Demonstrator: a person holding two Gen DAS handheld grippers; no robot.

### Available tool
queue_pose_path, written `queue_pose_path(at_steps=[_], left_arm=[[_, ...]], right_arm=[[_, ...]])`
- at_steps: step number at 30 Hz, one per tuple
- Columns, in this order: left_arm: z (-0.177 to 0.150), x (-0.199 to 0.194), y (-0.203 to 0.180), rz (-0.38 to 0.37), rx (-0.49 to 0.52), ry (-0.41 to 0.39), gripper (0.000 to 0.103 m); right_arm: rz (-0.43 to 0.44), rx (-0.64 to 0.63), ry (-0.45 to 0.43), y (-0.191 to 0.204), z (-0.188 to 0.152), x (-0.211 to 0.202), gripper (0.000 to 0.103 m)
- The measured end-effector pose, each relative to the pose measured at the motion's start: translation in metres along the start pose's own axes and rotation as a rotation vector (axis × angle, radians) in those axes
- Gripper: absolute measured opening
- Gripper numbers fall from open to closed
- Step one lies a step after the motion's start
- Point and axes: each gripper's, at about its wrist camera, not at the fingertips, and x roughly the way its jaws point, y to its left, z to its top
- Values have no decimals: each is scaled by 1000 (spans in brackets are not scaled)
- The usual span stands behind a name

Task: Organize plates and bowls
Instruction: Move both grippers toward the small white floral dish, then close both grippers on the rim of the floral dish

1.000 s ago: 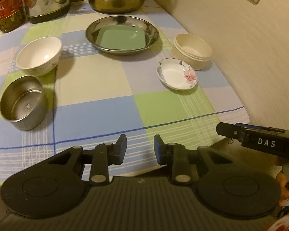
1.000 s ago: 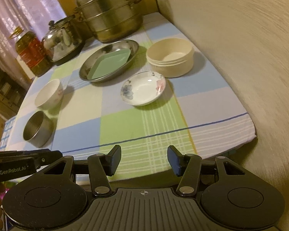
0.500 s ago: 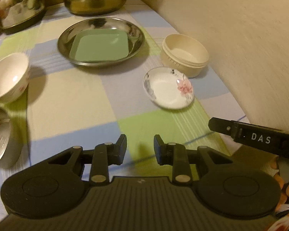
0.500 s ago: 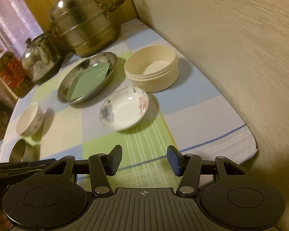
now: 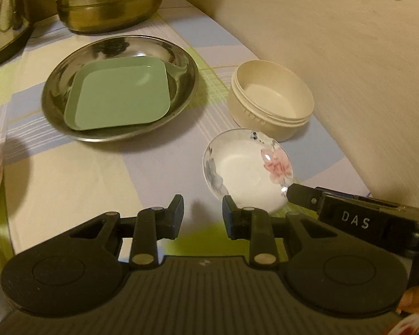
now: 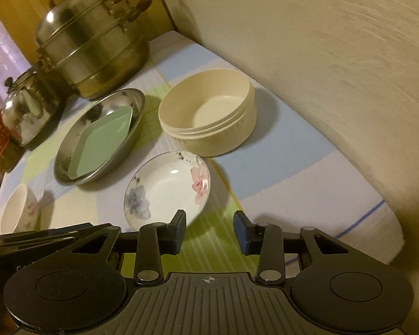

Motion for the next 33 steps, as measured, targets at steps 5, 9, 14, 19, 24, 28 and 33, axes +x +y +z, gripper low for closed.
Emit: queue_pose_path(at_steps=[5, 9, 14, 19, 24, 28, 33], left_arm=[[13, 14, 2, -19, 22, 5, 26], [20, 23, 3, -37, 28, 16, 26], [24, 33, 4, -53, 40, 34, 18], [25, 39, 4, -61, 47, 45, 11], [25, 40, 5, -64, 55, 39, 9], [21, 37, 7, -73, 50, 34, 9], [17, 29, 14, -77, 30, 23, 9]], right_arm=[[-21, 24, 3, 1, 4, 13, 35], [-32, 37, 4, 1, 5, 20, 29], [-41, 50, 5, 2, 6, 24, 24], [-45, 42, -3, 5, 5, 25, 18], [-44, 18, -2, 9, 3, 25, 9], [-55, -13, -11, 15, 1, 24, 9], [-46, -43, -14, 20, 0, 19, 9]])
